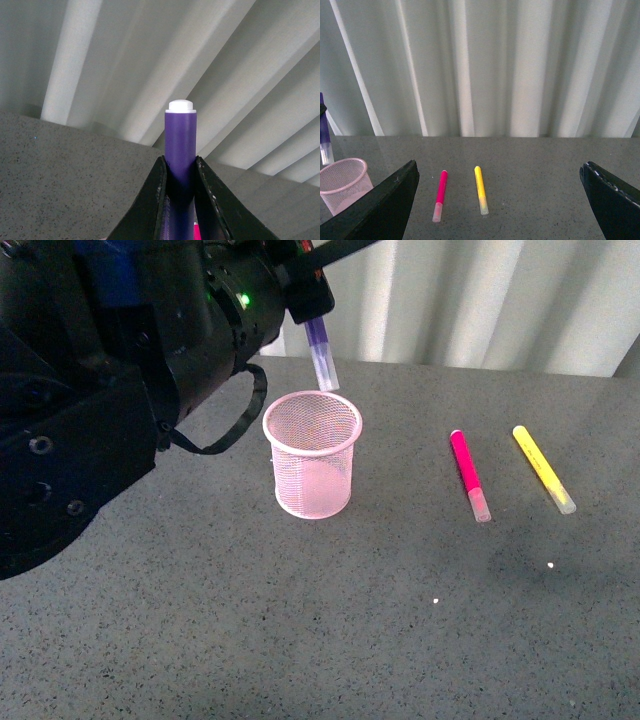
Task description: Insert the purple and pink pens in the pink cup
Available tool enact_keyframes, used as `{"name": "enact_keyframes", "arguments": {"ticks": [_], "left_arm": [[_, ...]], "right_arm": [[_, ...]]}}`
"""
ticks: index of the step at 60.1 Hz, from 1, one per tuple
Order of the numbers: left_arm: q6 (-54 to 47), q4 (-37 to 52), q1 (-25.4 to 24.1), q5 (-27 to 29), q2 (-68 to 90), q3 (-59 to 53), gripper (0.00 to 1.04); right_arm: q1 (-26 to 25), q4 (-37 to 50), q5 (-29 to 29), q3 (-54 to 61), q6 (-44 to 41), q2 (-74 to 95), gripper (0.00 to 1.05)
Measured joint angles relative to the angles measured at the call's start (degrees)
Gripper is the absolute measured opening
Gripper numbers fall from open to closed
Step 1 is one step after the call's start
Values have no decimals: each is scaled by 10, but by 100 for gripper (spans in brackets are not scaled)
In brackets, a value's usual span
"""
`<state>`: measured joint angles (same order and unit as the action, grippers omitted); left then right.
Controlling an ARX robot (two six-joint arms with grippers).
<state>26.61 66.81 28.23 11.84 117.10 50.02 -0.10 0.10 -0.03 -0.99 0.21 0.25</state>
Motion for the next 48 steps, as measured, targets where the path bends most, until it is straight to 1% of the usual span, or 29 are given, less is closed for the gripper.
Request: {"name": "enact_keyframes", "arguments": {"ticks": [3,11,16,20,28,39,48], "left_arm": [[-9,2,0,12,16,9,13],[-50,19,-1,8,50,35,13],[-54,19,-3,0,56,40,13],[-50,21,-5,-14,61,40,13],[-24,21,-12,-16,74,41,13],[-23,24,-24,-16,94,43,13],[-10,26,-24,-36,94,44,13]], "right_arm": [[0,0,0,0,0,0,98],[0,0,0,0,0,0,98],[0,0,0,0,0,0,98],[0,0,0,0,0,0,98],[0,0,0,0,0,0,98],[0,0,0,0,0,0,98],[0,0,0,0,0,0,98]]}}
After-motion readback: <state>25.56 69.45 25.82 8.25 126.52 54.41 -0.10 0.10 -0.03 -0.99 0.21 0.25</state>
